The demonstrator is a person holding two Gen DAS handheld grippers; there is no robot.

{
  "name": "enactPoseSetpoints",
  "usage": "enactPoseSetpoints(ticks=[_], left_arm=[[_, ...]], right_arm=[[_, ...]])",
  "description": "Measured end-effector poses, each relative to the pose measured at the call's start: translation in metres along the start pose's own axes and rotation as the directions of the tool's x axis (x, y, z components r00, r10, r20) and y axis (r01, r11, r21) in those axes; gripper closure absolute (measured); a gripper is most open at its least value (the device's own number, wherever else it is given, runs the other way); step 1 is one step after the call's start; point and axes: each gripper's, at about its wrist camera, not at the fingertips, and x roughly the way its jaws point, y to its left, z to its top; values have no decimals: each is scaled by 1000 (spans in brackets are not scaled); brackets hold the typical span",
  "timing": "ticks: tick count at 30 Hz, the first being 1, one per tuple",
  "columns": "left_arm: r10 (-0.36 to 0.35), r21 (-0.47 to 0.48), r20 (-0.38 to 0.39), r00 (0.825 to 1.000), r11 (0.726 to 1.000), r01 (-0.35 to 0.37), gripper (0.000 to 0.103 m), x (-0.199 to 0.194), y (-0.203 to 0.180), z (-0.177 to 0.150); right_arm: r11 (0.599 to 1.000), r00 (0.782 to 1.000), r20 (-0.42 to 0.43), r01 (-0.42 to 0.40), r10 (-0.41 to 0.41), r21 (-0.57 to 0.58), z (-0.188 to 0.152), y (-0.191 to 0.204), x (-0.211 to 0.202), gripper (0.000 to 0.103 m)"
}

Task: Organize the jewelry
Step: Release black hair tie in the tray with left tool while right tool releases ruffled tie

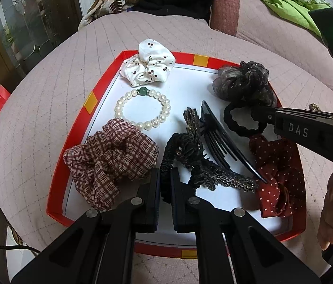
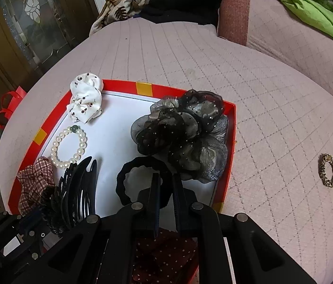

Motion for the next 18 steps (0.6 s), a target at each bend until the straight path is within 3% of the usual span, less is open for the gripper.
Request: enactPoseSetpoints(ticks=[8,9,11,12,15,18], left_arm=[[4,0,8,1000,1000,-4,93,-2,0,1],[6,1,8,1000,1000,-6,91,-3,-1,1],[10,2,11,1000,1000,-10,83,-6,-2,0],[15,3,20,1000,1000,-15,77,-10,-3,0],[27,8,48,998,1000,-28,68,-22,-6,-1],[40,15,74,996,999,-42,65,-37,-10,-1]], right_arm=[[1000,1000,4,-17,17,-12,-1,4,-1,89],[1000,1000,6,-21,22,-13,-1,4,-2,86],[999,999,15,-38,38,-10,-2,5,-6,63],[999,999,22,-41,41,-9,-2,5,-9,59],[999,998,49,-35,36,-20,-2,7,-20,56],[999,997,68,-35,37,-23,-3,7,-33,56]])
